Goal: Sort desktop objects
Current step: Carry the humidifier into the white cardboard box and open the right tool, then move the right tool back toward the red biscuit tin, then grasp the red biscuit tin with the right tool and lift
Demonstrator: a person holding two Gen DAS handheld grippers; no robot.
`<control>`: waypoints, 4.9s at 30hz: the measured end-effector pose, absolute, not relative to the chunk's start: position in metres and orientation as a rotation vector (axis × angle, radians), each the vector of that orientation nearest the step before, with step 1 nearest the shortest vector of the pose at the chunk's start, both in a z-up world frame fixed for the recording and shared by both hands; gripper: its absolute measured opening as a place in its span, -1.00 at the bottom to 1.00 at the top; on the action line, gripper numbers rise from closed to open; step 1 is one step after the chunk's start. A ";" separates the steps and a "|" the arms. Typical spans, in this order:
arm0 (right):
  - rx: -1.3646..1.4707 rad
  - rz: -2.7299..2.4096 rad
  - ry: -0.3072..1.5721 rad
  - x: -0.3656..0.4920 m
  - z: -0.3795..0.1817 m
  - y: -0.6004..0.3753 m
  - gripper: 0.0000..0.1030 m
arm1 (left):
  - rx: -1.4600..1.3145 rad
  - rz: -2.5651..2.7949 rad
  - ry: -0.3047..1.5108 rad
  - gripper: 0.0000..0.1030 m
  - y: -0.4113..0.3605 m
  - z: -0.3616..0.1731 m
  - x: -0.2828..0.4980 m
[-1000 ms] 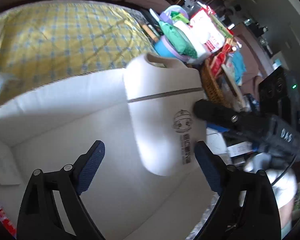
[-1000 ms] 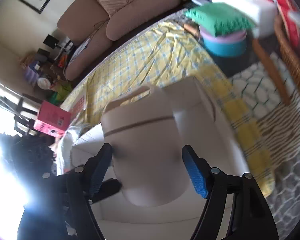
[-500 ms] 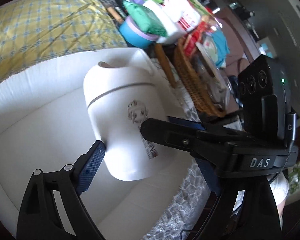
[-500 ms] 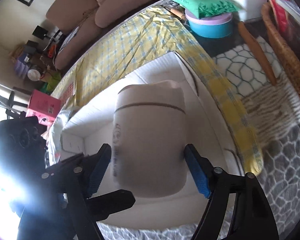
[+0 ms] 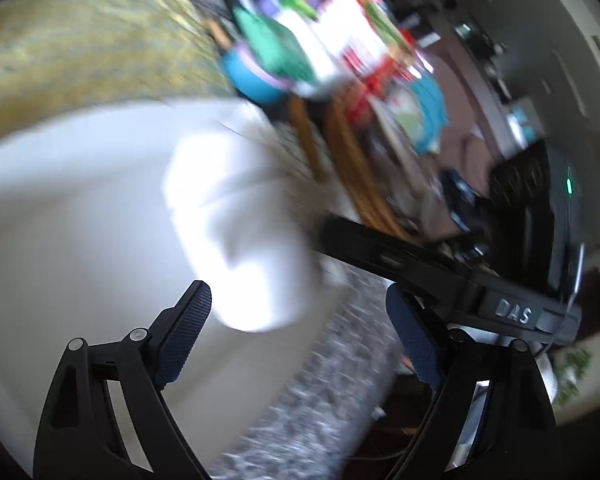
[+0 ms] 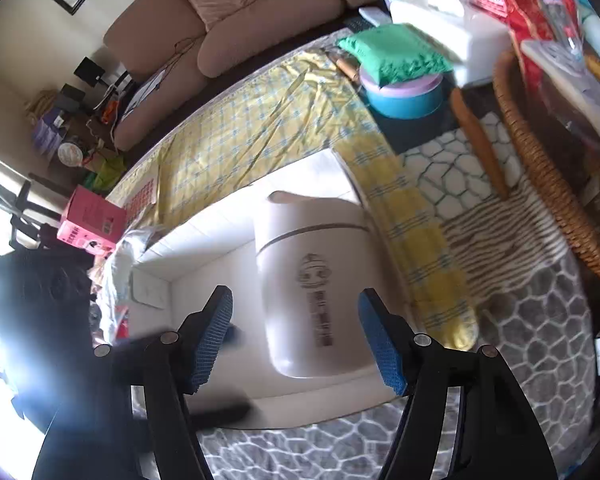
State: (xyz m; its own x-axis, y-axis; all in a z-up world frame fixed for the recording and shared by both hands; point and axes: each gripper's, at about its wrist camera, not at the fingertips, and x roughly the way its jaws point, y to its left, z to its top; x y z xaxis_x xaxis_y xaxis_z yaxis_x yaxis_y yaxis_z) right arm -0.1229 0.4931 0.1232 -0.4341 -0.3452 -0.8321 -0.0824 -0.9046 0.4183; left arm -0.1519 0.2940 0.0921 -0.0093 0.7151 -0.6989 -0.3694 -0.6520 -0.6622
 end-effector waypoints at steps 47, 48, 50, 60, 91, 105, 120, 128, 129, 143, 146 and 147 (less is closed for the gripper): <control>1.531 -2.560 -0.462 -0.061 0.137 0.487 0.12 | -1.470 1.816 -0.447 0.97 0.218 0.108 -0.134; 1.510 -2.568 -0.462 -0.055 0.141 0.481 0.15 | -1.444 1.854 -0.417 0.99 0.202 0.115 -0.126; 1.469 -2.566 -0.480 -0.048 0.147 0.470 0.33 | -1.413 1.912 -0.360 1.00 0.175 0.122 -0.111; 1.286 -2.492 -0.445 -0.018 0.167 0.356 0.57 | -1.353 2.250 -0.280 1.00 -0.003 0.123 -0.024; 1.154 -2.663 0.110 -0.062 0.055 0.133 0.80 | -1.296 2.138 -0.542 1.00 -0.095 0.054 -0.032; 1.207 -2.602 0.288 -0.065 0.049 0.126 0.44 | -1.317 2.103 -0.641 1.00 -0.092 0.044 -0.036; 1.238 -2.518 -0.080 0.066 0.069 0.157 0.44 | -1.393 1.653 -0.876 1.00 -0.034 -0.001 -0.017; 1.168 -2.524 0.022 0.108 0.077 0.142 0.44 | -1.354 1.629 -0.848 0.97 -0.017 0.011 -0.002; 1.149 -2.529 0.019 0.108 0.082 0.144 0.44 | -1.338 1.647 -0.840 0.96 -0.017 0.017 0.000; 0.896 -2.654 -0.309 0.053 0.147 0.252 0.43 | -1.273 1.730 -0.657 0.96 0.077 0.124 -0.058; 0.911 -2.662 -0.391 0.021 0.142 0.277 0.42 | -1.295 1.732 -0.649 0.96 0.101 0.126 -0.082; 0.922 -2.665 -0.406 0.011 0.139 0.285 0.42 | -1.312 1.739 -0.641 0.96 0.110 0.124 -0.093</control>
